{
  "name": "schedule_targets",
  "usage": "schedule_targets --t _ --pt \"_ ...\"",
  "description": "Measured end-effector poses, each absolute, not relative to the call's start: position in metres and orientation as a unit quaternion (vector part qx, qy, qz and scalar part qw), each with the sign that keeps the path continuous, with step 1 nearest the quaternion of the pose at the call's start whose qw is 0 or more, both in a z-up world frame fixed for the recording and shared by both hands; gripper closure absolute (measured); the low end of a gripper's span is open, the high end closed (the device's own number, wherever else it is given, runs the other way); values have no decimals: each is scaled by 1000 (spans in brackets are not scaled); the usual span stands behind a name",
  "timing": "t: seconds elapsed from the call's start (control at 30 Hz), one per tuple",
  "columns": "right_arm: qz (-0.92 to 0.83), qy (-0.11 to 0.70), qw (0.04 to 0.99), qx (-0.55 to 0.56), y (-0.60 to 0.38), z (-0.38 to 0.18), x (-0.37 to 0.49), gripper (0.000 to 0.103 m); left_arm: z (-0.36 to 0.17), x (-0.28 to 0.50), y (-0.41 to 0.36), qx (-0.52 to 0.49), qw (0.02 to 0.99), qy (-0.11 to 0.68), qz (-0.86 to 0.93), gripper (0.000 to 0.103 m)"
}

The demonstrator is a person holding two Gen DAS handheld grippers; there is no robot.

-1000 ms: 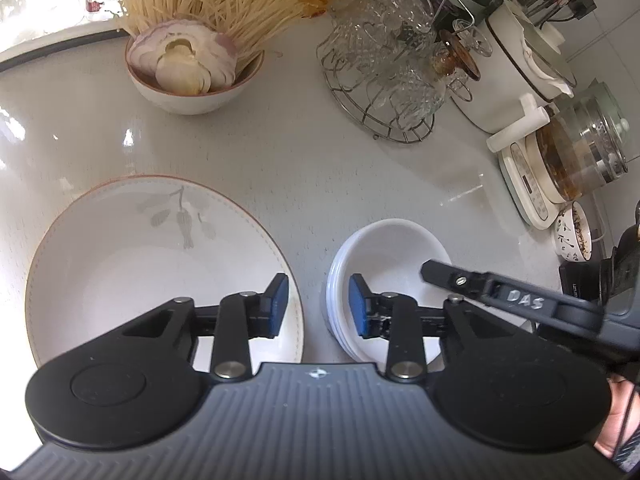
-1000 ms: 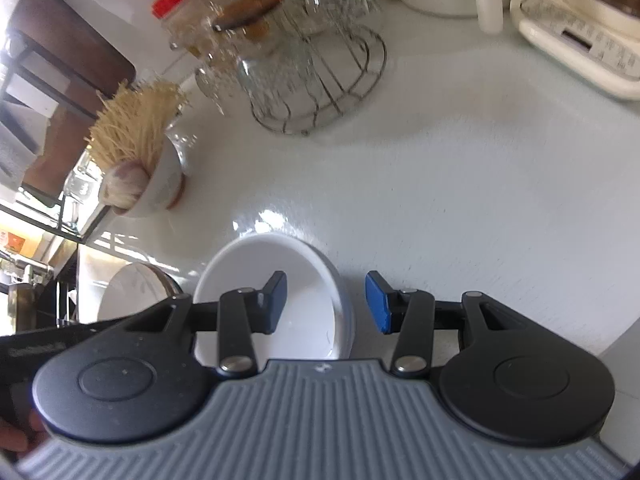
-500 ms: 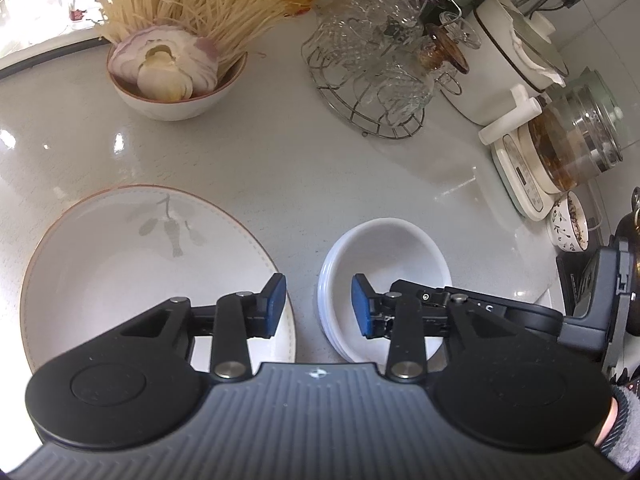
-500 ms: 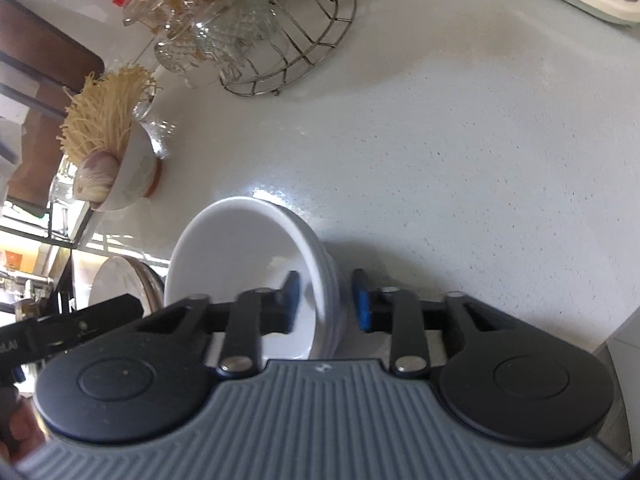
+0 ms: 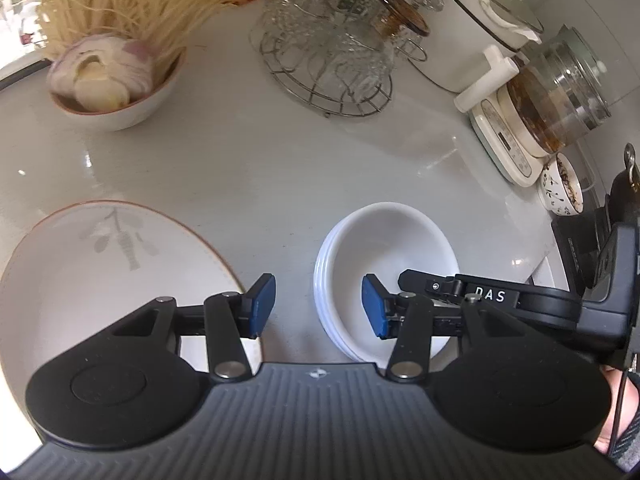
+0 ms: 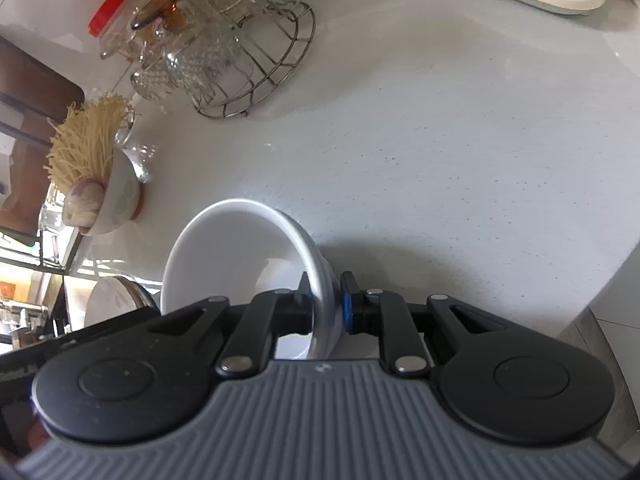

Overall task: Organize plates and bowls
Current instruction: 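Close the right gripper on the rim of the white bowl stack, then close the left gripper on the bowl stack rim beside the right gripper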

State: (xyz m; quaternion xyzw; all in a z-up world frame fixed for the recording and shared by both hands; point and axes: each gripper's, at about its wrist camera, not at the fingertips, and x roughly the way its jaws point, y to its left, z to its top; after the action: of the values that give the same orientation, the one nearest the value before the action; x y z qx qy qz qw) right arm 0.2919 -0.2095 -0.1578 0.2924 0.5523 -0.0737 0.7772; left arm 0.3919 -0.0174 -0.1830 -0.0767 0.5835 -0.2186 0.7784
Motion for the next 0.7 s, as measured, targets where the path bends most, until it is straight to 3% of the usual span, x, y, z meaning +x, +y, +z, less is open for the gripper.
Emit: schedule_targets --t 0.57,0.7 --pt "-69 533 786 305 -213 -132 280 87 -194 393 -25 -93 767 590 -235 51" --pt "-67 535 786 304 -213 -131 278 87 -194 392 -24 -94 766 591 -235 59"
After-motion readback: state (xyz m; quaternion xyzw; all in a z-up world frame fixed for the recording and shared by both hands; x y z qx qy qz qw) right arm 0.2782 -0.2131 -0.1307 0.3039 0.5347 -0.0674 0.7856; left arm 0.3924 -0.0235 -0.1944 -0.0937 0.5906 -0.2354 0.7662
